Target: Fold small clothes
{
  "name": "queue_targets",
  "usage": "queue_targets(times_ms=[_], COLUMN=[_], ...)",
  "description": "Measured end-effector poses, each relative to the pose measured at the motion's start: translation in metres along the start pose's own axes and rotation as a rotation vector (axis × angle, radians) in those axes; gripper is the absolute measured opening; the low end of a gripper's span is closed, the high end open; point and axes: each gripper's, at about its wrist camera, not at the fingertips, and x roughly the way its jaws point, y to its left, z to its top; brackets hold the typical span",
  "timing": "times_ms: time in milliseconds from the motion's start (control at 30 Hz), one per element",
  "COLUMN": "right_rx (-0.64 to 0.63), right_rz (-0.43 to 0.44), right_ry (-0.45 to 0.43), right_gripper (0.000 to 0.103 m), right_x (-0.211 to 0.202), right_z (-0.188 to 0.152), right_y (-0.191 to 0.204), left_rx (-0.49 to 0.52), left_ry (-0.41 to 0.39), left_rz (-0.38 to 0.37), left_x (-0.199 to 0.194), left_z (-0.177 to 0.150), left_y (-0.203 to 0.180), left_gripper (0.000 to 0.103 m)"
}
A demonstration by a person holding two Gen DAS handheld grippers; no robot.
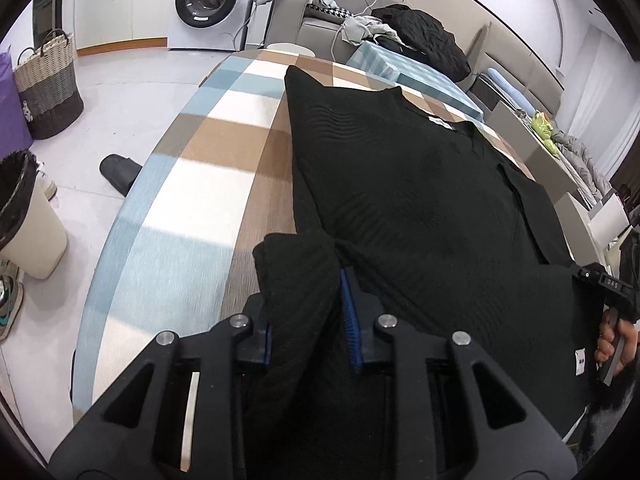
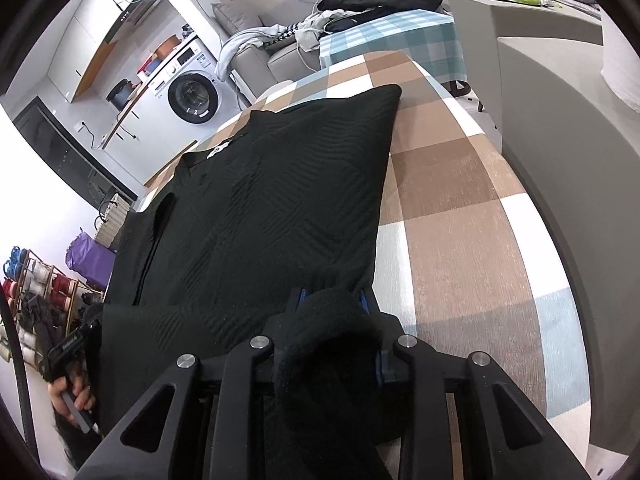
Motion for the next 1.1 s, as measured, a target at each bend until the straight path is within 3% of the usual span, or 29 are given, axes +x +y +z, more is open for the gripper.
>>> queue_targets(times_ms=[300, 367, 533, 600, 933, 1000, 1033, 1100], right_rx=[-0.040, -0.021, -0.011, -0.015, -0.050, -0.057, -0.061, -0.087], right_rz=[0.012, 0.004, -0.002, 0.002, 0.017, 0.018, 0.020, 0.013], right_ry=[0.040, 0.052, 0.018, 0.012, 0.016, 0.013, 0.017, 0.010], right_gripper=[0.027, 0.040, 0.044, 0.044, 0.045, 0.045, 0.044, 0.032], right_x=[-0.014, -0.019, -0.056, -0.070, -0.087, -0.084, -0.082, -0.082], right_z=[-0.020, -0.020, -0.036, -0.050, -0.105, -0.107, -0.108, -0.111], right_y=[0.000, -0.006, -0.020, -0.026, -0.028, -0.026, -0.025, -0.019], left_rx=[-0.023, -0.032, -0.044, -0.045, -0.066, -0.072, -0.075, -0.078], left_ry=[-0.032, -0.044, -0.075, -0.074, -0.014, -0.013, -0.026, -0.056], left_rz=[0.035, 0.039, 0.080, 0.090, 0.112, 0.108, 0.109, 0.100], left_x=[-0.037, -0.044, -0.070, -0.077, -0.087, -0.087, -0.088, -0.095], left_z=[-0.024, -0.023, -0.032, -0.040, -0.082, -0.085, -0.085, -0.086], left_y=[0.013, 0.018, 0.028, 0.030, 0.034, 0.034, 0.034, 0.033], left_gripper=[0.023, 0.023, 0.028, 0.034, 0.035, 0.027, 0.012, 0.006])
